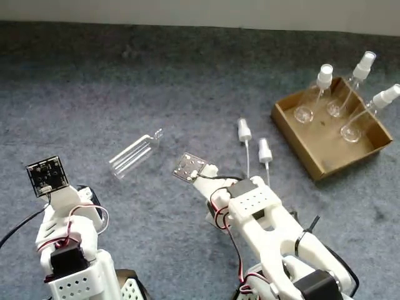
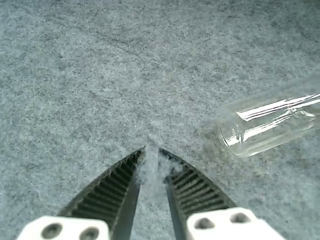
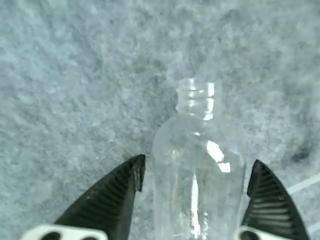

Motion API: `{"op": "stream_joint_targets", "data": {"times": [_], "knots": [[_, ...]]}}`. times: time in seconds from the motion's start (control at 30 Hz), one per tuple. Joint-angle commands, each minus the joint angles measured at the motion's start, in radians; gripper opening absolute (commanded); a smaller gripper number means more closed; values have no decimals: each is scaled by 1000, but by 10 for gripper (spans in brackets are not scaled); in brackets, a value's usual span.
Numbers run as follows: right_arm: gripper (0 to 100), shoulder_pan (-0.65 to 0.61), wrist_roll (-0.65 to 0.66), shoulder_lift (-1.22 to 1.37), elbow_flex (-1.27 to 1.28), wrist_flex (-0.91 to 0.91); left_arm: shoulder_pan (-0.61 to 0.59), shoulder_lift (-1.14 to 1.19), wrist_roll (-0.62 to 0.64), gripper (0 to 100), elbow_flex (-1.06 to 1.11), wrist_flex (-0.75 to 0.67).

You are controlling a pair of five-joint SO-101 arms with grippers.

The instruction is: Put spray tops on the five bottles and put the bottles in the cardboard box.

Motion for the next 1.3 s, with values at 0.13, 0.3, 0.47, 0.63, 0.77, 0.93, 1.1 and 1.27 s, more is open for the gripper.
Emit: {"op": "stream_joint_targets", "data": {"times": [0.13,0.3,0.47,0.63,0.77,0.93,1.1,1.27], "knots": [[286,-10,87,-41,-15,4,18,-12,-8,7,-18,-14],[286,-10,153,-41,-21,74,18,-12,-8,7,-18,-14],[286,-8,172,-30,-74,81,18,-12,-8,7,-18,-15],[286,-10,169,-28,-177,177,18,-12,-8,7,-18,-15],[286,-10,167,-28,-294,297,18,-12,-8,7,-18,-15],[286,-10,166,-24,-349,312,18,-12,-8,7,-18,-15],[286,-12,107,110,-358,314,18,-12,-8,7,-18,-15],[286,-7,109,242,-358,254,18,-12,-8,7,-18,-12]]}}
